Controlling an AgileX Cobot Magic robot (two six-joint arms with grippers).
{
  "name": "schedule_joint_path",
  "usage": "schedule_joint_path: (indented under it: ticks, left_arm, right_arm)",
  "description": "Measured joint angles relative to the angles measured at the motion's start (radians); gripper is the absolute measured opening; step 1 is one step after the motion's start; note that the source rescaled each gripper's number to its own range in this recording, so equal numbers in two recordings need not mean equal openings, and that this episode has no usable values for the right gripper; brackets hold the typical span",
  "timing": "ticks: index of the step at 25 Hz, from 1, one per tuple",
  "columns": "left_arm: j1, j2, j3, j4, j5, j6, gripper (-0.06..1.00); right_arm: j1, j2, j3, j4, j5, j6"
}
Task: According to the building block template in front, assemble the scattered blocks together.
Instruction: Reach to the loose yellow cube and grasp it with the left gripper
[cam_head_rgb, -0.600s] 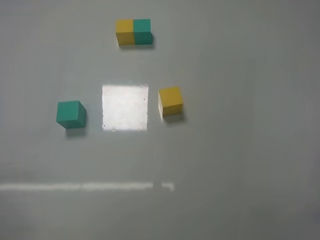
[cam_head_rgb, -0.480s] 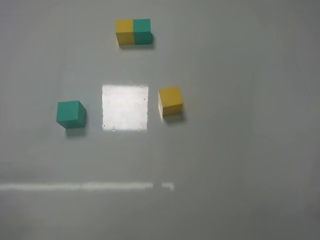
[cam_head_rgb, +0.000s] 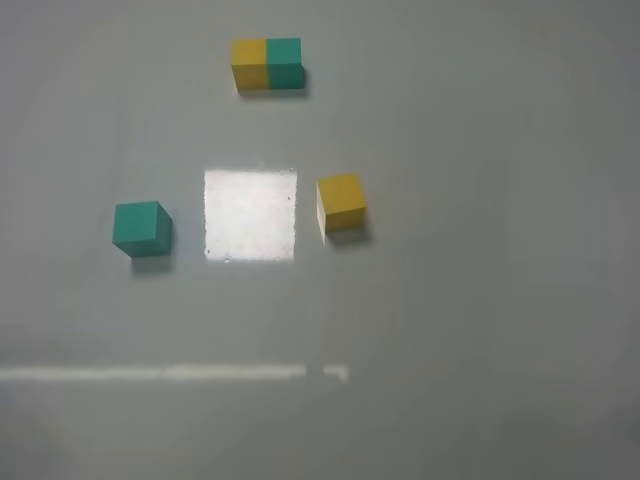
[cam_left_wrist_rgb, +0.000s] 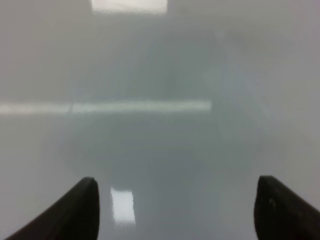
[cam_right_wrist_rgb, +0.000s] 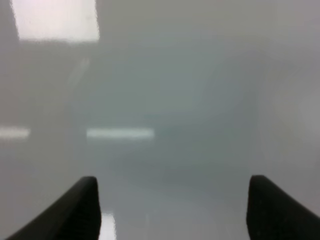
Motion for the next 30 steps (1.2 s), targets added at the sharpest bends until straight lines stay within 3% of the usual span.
schedule_joint_path:
  ticks: [6,10,25,30]
  left_arm:
    - [-0.008,0.076,-0.100,0.003,0.028,0.059,0.48]
    - [-0.069,0.199,-0.197,0.029,0.028,0.105,0.48]
    - [-0.514,0.705,-0.500,0.268,0.058,0.146,0.48]
    - [-0.657,0.845,-0.576,0.342,0.068,0.206,0.48]
  right_arm:
    - [0.000,0.000,0.000,0.000,0.000,0.000]
    - [0.000,0.000,0.000,0.000,0.000,0.000]
    - [0.000,0.000,0.000,0.000,0.000,0.000]
    - [0.000,0.000,0.000,0.000,0.000,0.000]
